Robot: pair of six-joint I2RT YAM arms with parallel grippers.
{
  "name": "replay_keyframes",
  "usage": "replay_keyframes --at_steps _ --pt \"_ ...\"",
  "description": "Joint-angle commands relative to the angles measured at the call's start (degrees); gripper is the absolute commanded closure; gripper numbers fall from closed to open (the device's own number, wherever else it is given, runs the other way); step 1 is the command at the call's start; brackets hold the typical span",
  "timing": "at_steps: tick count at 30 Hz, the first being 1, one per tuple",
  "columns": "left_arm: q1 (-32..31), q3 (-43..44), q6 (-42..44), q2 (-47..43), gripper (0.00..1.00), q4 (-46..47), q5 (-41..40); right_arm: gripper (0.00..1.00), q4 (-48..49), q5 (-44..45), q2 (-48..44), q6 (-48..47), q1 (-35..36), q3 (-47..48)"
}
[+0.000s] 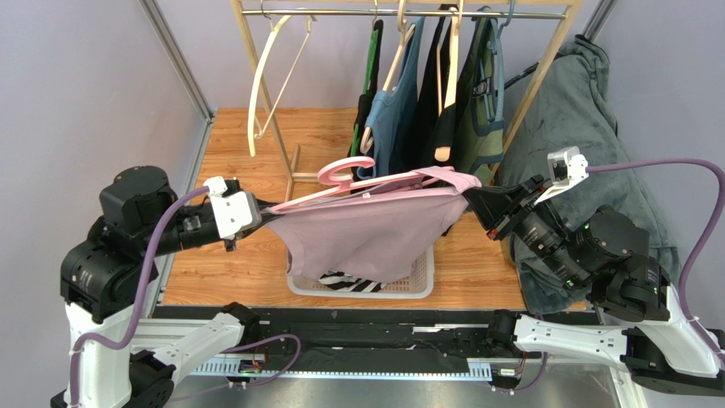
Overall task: Remove the tank top from the hanger
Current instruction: Remove the tank top from the bin.
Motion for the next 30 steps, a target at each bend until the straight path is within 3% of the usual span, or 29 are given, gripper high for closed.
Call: replay_keyframes --at_steps 1,7,16,21,28,30 --pt "0.2 4.7 -1.9 -1.6 1.0 -0.5 -0.1 1.0 -4.3 15.7 1.8 1.1 -0.1 2.2" --pt "0.2 9.9 -3.2 -1.8 1.0 -3.5 2.1 1.0 -9.8 23.6 4.9 2.4 -0.3 3.2" --pt "0.2 14.8 1.2 0.0 1.0 -13.6 8.3 1.0 -11.5 27.0 2.8 1.3 -2.1 4.2" --pt "0.1 13.0 -5.9 -0.4 1.0 -5.4 10.2 1.0 -15.5 28.2 2.4 -0.3 -2.1 6.5" --pt "0.2 13.5 -14.9 2.9 1.0 5.3 9.5 1.0 -18.6 22.3 7.7 1.6 -2.1 1.4" --pt "0.1 14.4 -16.2 3.8 1.0 7.6 7.7 0.91 -18.4 21.1 9.0 1.2 -2.1 1.2"
